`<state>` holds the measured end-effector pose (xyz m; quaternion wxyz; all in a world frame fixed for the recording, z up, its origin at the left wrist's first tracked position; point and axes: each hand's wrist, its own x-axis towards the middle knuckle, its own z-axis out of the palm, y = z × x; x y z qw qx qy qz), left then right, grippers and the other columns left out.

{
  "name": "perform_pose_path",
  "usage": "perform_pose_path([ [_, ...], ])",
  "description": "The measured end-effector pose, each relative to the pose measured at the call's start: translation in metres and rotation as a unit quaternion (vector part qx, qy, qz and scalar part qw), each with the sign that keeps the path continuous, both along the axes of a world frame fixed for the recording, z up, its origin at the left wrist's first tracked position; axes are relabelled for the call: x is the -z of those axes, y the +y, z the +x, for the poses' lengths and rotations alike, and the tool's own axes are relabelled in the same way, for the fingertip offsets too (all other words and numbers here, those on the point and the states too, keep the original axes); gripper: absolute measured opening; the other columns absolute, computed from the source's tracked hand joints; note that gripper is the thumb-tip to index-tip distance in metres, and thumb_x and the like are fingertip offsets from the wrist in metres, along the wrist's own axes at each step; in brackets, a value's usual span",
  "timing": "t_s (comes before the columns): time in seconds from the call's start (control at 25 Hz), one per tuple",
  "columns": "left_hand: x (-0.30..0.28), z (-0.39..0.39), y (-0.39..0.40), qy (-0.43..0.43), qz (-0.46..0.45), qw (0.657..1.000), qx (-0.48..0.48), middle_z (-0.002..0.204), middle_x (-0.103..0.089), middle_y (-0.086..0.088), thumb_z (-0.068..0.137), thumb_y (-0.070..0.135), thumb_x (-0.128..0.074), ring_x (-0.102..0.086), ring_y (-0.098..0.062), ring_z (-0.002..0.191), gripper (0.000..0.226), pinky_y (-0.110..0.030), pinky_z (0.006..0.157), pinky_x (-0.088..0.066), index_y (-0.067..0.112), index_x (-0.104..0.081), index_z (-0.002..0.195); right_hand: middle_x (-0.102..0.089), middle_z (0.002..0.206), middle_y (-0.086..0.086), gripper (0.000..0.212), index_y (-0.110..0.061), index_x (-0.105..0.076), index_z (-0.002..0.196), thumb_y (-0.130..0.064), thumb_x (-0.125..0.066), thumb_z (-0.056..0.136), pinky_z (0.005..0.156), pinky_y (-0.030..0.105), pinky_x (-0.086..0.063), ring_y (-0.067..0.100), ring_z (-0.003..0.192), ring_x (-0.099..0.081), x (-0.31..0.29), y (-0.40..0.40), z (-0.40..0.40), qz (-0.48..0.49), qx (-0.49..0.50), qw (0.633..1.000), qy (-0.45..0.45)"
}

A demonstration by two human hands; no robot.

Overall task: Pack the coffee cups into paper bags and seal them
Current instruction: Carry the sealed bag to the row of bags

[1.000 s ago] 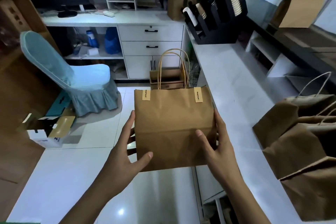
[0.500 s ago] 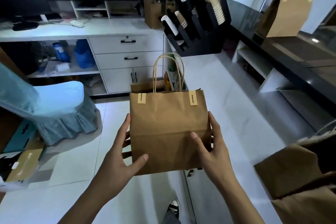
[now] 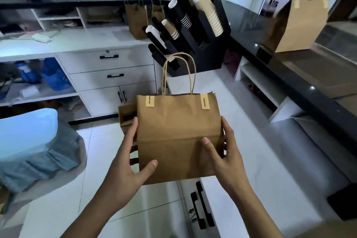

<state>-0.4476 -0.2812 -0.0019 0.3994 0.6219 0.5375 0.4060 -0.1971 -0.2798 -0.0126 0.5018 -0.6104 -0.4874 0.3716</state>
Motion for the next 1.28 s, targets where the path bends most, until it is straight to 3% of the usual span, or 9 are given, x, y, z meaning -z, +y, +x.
perform_pose_path([
  [0.24,-0.006,0.025,0.082,-0.001,-0.003,0.999,0.045,0.156,-0.038,0.026,0.08,0.038,-0.073,-0.042,-0.011,0.143,0.098,-0.05,0.113,-0.044,0.067,-0.011,0.15,-0.044,0.151,-0.029,0.079,-0.055,-0.029,0.151,-0.062,-0.065,0.082,0.112,0.043,-0.046,0.007,0.136,-0.049,-0.003,0.069,0.026,0.003,0.054,0.998,-0.011],
  [0.32,-0.007,0.031,0.112,-0.005,-0.001,0.998,0.061,0.155,-0.04,0.024,0.083,0.033,-0.073,-0.041,-0.009,0.144,0.095,-0.05,0.116,-0.041,0.067,-0.013,0.15,-0.045,0.147,-0.032,0.077,-0.056,-0.03,0.151,-0.062,-0.064,0.082,0.11,0.036,-0.047,0.004,0.135,-0.049,-0.008,0.09,0.031,0.0,0.074,0.997,-0.01],
  [0.44,-0.016,0.043,0.168,-0.026,0.009,0.995,0.1,0.155,-0.04,0.027,0.084,0.031,-0.071,-0.042,-0.008,0.144,0.091,-0.046,0.115,-0.041,0.067,-0.018,0.149,-0.051,0.125,-0.048,0.072,-0.056,-0.033,0.149,-0.057,-0.065,0.085,0.091,0.018,-0.05,-0.009,0.119,-0.055,-0.021,0.127,0.042,0.014,0.115,0.993,-0.013],
  [0.52,-0.025,0.052,0.206,-0.042,0.019,0.991,0.129,0.15,-0.045,0.027,0.083,0.031,-0.07,-0.047,-0.006,0.139,0.088,-0.036,0.111,-0.046,0.066,-0.022,0.148,-0.048,0.115,-0.057,0.073,-0.056,-0.03,0.151,-0.055,-0.066,0.088,0.087,0.017,-0.046,-0.019,0.113,-0.053,-0.028,0.153,0.05,0.021,0.145,0.989,-0.013],
  [0.6,-0.03,0.062,0.243,-0.042,0.028,0.986,0.158,0.147,-0.046,0.028,0.086,0.027,-0.071,-0.05,-0.002,0.135,0.088,-0.035,0.108,-0.048,0.065,-0.023,0.148,-0.042,0.114,-0.063,0.078,-0.056,-0.025,0.153,-0.058,-0.066,0.086,0.089,0.016,-0.044,-0.025,0.114,-0.048,-0.036,0.176,0.056,0.023,0.18,0.983,-0.004],
  [0.8,-0.044,0.096,0.312,-0.051,0.034,0.975,0.212,0.15,-0.039,0.034,0.089,0.037,-0.072,-0.051,0.004,0.129,0.085,-0.036,0.105,-0.048,0.066,-0.018,0.149,-0.046,0.137,-0.043,0.075,-0.057,-0.03,0.15,-0.063,-0.063,0.083,0.098,0.017,-0.043,-0.017,0.125,-0.047,-0.051,0.213,0.073,0.046,0.256,0.966,-0.013],
  [0.92,-0.046,0.121,0.331,-0.051,0.041,0.968,0.244,0.147,-0.04,0.036,0.093,0.018,-0.069,-0.05,0.012,0.124,0.085,-0.025,0.101,-0.047,0.062,-0.023,0.149,-0.045,0.128,-0.05,0.069,-0.059,-0.035,0.147,-0.062,-0.062,0.084,0.085,0.0,-0.04,-0.03,0.114,-0.044,-0.059,0.221,0.09,0.047,0.287,0.957,-0.02],
  [1.08,-0.05,0.156,0.346,-0.053,0.061,0.96,0.266,0.146,-0.043,0.034,0.093,0.011,-0.069,-0.051,0.009,0.127,0.086,-0.007,0.091,-0.046,0.056,-0.025,0.151,-0.049,0.125,-0.043,0.068,-0.056,-0.038,0.147,-0.062,-0.058,0.083,0.079,-0.004,-0.039,-0.029,0.107,-0.048,-0.07,0.23,0.122,0.059,0.313,0.947,-0.04],
  [1.28,-0.065,0.21,0.35,-0.067,0.089,0.955,0.275,0.148,-0.048,0.023,0.092,0.003,-0.068,-0.052,0.001,0.13,0.09,-0.01,0.093,-0.047,0.056,-0.026,0.151,-0.048,0.123,-0.044,0.054,-0.053,-0.042,0.146,-0.048,-0.061,0.096,0.081,-0.004,-0.038,-0.029,0.107,-0.048,-0.09,0.238,0.179,0.069,0.326,0.941,-0.056],
])
